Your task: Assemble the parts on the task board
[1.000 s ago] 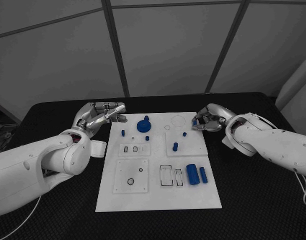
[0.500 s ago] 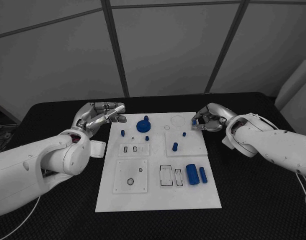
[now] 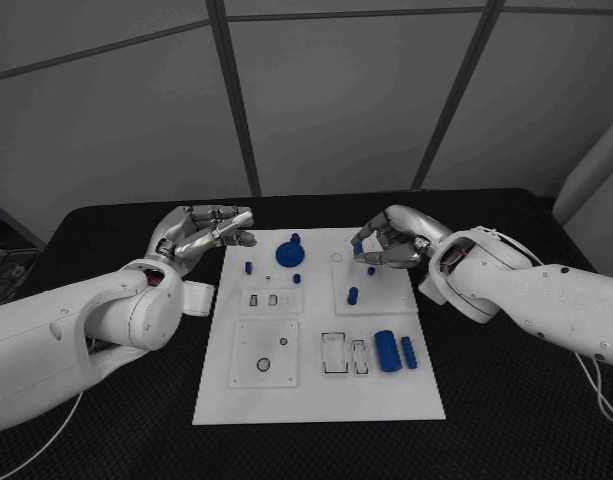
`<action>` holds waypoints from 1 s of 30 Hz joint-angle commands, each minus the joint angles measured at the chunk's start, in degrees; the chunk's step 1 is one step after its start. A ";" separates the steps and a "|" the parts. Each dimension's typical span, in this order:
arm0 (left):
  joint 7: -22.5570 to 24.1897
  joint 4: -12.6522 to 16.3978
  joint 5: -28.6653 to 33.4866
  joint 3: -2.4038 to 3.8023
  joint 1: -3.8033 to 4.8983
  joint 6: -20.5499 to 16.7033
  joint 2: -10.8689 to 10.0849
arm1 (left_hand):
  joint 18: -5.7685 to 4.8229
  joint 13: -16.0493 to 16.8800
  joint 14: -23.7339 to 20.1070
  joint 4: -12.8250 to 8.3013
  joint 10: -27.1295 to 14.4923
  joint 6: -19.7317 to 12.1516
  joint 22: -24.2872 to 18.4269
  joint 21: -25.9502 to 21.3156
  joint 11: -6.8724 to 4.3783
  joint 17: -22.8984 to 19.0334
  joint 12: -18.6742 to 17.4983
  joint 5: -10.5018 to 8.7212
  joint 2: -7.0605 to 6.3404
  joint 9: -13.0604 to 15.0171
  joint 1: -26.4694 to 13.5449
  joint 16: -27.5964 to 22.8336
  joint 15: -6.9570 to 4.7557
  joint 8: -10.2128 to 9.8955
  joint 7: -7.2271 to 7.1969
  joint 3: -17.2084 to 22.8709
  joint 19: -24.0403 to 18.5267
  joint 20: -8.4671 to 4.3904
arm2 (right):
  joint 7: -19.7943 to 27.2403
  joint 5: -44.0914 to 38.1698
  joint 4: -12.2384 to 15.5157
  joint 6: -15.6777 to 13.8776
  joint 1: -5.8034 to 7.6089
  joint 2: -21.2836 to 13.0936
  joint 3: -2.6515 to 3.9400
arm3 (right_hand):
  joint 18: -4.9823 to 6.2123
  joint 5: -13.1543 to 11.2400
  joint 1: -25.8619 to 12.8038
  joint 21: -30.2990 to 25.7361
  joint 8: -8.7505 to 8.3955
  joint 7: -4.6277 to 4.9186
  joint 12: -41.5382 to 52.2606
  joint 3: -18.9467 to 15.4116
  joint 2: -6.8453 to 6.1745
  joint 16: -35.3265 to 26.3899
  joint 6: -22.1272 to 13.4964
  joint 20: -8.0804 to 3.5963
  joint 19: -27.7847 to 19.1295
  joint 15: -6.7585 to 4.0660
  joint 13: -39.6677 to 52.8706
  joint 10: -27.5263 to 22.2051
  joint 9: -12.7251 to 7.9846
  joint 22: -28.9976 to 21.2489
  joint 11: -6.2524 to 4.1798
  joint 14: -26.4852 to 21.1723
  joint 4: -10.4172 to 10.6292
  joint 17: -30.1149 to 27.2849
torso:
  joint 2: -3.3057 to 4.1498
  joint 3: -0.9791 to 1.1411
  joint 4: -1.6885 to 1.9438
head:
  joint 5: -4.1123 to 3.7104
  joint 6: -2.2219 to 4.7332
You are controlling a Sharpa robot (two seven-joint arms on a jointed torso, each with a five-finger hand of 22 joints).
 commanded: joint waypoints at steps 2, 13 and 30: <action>0.21 0.15 -0.51 0.05 0.09 0.39 0.03 | -0.58 -0.02 -0.11 -0.32 -0.04 0.02 -0.08 -0.13 0.29 0.08 -0.20 -0.33 0.28 -0.03 -0.21 -0.37 0.24 -0.24 0.39 0.03 -0.17 0.06 | -2.70 -2.62 1.63 -0.65 0.18 2.37 0.06 | -0.99 -0.09 0.11 0.17 0.40 -0.02 -0.22 0.51 0.57 0.37 0.12 -0.22 -0.01 -0.50 -0.18 -0.13 0.37 0.08 -0.44 5.80 0.00 14.03 | 0.15 0.01 0.19 | 0.52 -0.14; 0.27 -0.04 -0.51 0.05 0.10 0.33 0.08 | -0.58 -0.02 -0.11 -0.32 -0.04 0.02 -0.08 -0.13 0.29 0.08 -0.20 -0.33 0.28 -0.03 -0.21 -0.37 0.24 -0.24 0.39 0.03 -0.17 0.06 | -7.08 -4.44 1.94 2.07 0.23 8.83 0.02 | -0.97 -0.04 0.06 0.10 0.38 0.07 -0.37 0.71 0.59 0.33 -0.05 -0.22 -0.07 -0.47 -0.30 -0.21 0.36 -0.05 -0.38 5.78 -0.16 13.93 | 0.15 -0.08 0.11 | 1.74 -0.77; 0.41 -0.14 -0.51 0.06 0.11 0.41 0.31 | -0.57 -0.02 -0.11 -0.43 -0.05 0.02 -0.09 -0.12 0.29 0.12 -0.21 -0.33 0.31 -0.03 -0.14 -0.42 0.23 -0.26 0.39 0.05 -0.18 0.06 | -12.11 -9.91 0.90 7.22 0.19 14.64 -2.01 | -0.97 -0.10 -0.33 0.08 0.33 0.18 -0.43 0.68 0.45 0.33 -0.23 -0.19 -0.09 -0.40 -0.34 -0.23 0.35 -0.07 -0.28 5.78 -0.11 13.93 | 0.16 0.00 0.18 | 2.80 -1.45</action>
